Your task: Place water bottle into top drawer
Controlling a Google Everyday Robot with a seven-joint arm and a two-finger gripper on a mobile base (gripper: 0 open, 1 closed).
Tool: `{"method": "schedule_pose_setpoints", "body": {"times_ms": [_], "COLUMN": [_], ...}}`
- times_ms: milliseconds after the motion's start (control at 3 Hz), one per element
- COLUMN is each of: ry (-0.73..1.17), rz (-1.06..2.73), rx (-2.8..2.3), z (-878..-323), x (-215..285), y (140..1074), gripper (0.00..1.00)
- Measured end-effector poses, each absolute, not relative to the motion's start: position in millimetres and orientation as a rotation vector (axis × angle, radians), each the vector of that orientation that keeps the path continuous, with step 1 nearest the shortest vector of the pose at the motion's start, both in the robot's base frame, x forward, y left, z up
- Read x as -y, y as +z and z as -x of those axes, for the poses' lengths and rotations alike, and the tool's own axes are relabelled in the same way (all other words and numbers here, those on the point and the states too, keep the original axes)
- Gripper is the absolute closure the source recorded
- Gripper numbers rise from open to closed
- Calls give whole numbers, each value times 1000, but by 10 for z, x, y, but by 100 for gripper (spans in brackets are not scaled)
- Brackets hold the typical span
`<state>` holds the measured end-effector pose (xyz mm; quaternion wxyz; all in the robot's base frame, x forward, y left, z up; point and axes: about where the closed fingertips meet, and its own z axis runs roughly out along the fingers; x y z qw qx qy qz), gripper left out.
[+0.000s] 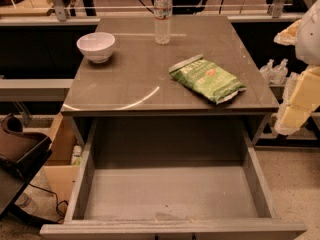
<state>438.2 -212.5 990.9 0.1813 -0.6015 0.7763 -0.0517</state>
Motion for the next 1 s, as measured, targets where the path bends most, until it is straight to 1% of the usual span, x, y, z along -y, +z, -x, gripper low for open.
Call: {"method": "schedule_pose_setpoints", "body": {"times_ms": [333, 667, 1000], "ry": [-146, -171, -114], "rz": [1698, 1618, 1419], "rx": [-2192, -2153, -2084], "z": [-4382, -4596, -5044], "x": [2125, 2113, 2087], "y": [9909, 9949, 9929], "gripper": [0, 0, 0]}}
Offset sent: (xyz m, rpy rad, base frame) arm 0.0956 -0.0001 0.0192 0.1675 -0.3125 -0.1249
